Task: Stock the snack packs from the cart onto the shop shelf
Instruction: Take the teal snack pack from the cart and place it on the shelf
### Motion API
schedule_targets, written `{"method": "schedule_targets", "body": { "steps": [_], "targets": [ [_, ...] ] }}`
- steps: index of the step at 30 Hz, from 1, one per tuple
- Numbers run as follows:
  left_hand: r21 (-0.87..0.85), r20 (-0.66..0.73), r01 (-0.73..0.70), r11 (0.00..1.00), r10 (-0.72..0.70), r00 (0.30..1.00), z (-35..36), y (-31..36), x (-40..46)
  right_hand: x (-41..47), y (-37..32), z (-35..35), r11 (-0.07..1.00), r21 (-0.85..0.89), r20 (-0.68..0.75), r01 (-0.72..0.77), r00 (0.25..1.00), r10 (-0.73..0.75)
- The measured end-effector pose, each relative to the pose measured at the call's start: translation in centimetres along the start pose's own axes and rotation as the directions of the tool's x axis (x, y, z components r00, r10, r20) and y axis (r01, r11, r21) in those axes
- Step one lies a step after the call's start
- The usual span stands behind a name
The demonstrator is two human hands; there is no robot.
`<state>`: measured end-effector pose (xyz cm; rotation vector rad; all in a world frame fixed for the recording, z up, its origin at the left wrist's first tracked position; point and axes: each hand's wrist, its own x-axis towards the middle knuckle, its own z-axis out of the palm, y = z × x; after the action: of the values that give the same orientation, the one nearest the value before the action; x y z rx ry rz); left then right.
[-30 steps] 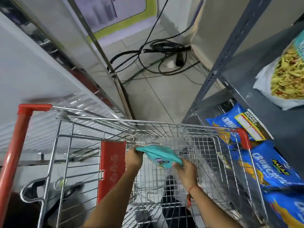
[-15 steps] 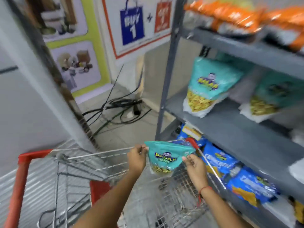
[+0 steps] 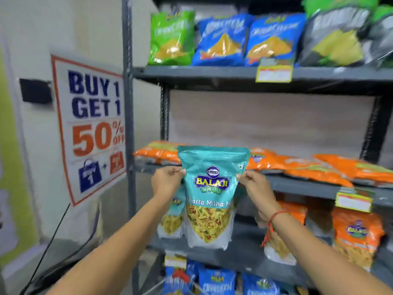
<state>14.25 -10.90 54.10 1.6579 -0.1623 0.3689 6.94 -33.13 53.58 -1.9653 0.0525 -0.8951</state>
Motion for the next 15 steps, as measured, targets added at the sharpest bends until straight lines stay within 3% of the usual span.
{"method": "schedule_targets", "body": {
  "steps": [6, 15],
  "targets": [
    [-0.103, 0.034, -0.066, 0.992, 0.070, 0.997, 3.6, 8.3, 0.7, 3.7, -4.3, -6.6, 0.998, 0.056, -0.094, -0.011, 0.995, 0.017],
    [-0.107, 0.071, -0.059, 0.993, 0.067, 0.995, 5.6, 9.2, 0.5, 3.6, -3.9, -8.5, 0.996, 0.065, -0.098, -0.066, 0.993, 0.072]
  ]
}}
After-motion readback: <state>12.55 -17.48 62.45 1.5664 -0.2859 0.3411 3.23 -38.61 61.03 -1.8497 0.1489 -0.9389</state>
